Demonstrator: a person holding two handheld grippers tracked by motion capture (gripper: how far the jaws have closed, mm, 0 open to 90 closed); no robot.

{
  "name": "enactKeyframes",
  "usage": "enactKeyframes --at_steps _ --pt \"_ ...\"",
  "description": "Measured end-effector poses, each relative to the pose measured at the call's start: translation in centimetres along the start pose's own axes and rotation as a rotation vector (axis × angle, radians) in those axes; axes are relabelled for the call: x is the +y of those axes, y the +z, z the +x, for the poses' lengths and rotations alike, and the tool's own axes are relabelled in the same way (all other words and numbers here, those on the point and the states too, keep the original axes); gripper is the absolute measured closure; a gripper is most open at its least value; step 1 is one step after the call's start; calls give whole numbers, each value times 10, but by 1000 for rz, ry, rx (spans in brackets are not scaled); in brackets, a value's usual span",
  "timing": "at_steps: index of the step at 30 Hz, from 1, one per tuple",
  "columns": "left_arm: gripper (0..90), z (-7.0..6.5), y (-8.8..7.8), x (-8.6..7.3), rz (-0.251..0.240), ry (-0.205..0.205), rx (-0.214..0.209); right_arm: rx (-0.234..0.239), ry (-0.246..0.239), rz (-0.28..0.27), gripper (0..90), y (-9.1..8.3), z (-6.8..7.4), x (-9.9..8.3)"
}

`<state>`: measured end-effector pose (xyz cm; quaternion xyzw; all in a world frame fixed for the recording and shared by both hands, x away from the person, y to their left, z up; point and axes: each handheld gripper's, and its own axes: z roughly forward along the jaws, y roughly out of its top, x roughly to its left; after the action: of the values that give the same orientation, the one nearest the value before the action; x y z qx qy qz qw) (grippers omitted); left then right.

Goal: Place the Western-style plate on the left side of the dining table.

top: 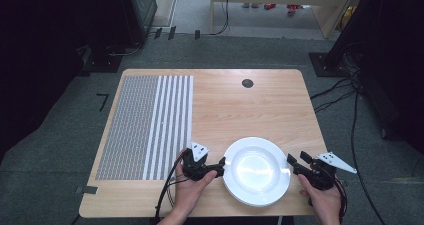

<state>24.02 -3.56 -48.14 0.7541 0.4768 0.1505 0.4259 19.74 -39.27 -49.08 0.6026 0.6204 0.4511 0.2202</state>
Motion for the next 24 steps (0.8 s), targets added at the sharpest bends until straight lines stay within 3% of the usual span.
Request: enactKeyframes --at_steps 4,8,14,17,20,24 --pt "131 -4 -1 -1 -1 3 -20 11 5 6 496 1 4 -2" --pt "117 -6 0 0 10 -19 -83 39 54 6 557 2 8 -3" --pt "134 -11 7 -5 38 3 -86 50 44 -4 585 2 10 -5" --pt "152 -14 9 -8 49 14 -91 61 60 19 625 2 10 -4" --pt "256 -18 9 -10 39 21 -94 67 83 16 661 0 10 -4" --pt "381 -22 9 -12 32 34 -119 117 120 29 699 1 7 -6"
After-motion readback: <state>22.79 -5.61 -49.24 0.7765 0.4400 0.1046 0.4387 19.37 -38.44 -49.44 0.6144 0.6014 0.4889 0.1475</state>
